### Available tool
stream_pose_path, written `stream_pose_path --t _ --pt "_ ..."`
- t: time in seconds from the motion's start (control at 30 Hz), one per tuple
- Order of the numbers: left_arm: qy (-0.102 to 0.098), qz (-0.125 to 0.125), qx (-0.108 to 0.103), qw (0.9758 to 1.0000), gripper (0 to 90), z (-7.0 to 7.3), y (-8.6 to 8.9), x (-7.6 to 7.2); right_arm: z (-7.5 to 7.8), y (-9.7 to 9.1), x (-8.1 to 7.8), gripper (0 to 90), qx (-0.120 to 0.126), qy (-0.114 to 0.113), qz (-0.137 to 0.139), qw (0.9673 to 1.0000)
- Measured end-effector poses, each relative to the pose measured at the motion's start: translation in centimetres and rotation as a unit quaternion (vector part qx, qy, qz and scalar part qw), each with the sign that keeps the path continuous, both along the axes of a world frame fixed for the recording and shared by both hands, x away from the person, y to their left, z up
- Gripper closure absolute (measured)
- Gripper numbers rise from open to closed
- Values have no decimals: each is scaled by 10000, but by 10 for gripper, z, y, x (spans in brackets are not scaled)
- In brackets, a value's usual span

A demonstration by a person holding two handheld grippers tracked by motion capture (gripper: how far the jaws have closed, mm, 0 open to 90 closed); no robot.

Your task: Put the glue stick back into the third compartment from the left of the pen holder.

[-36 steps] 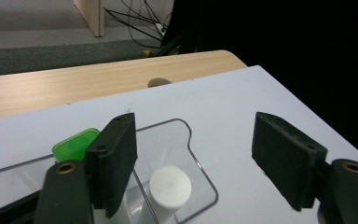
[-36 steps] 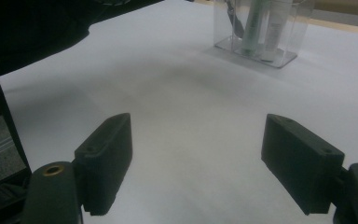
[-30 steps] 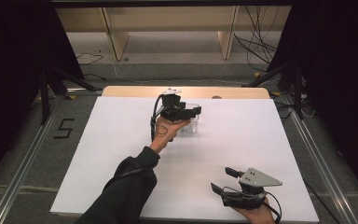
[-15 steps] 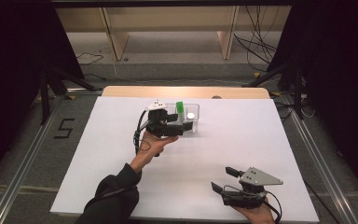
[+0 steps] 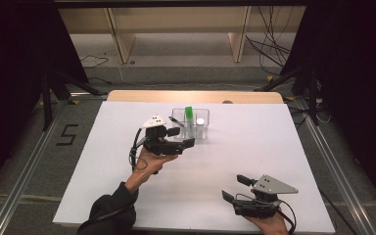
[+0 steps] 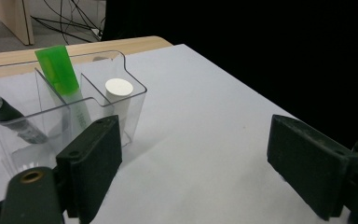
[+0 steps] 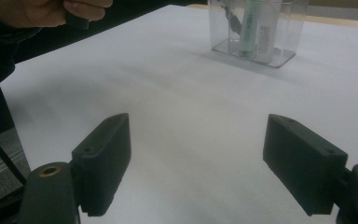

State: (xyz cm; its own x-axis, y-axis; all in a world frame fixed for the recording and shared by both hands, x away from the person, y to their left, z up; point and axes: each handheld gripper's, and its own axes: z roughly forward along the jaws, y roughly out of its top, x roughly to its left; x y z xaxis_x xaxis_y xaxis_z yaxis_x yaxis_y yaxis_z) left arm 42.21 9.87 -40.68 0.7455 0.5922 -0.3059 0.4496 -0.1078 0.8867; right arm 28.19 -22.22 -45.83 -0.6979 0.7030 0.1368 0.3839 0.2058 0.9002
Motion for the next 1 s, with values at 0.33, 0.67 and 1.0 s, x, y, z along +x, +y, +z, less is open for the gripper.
stream_pose_path --t 0.33,0.67,1.0 --pt "-33 -127 113 9998 169 -7 11 -14 0 0 0 242 10 -13 6 10000" --pt "-123 -246 194 9994 163 -16 29 -33 0 -1 0 238 64 15 -12 10000" --pt "-97 -333 232 9991 162 -27 42 -52 0 -1 0 238 87 12 -12 10000"
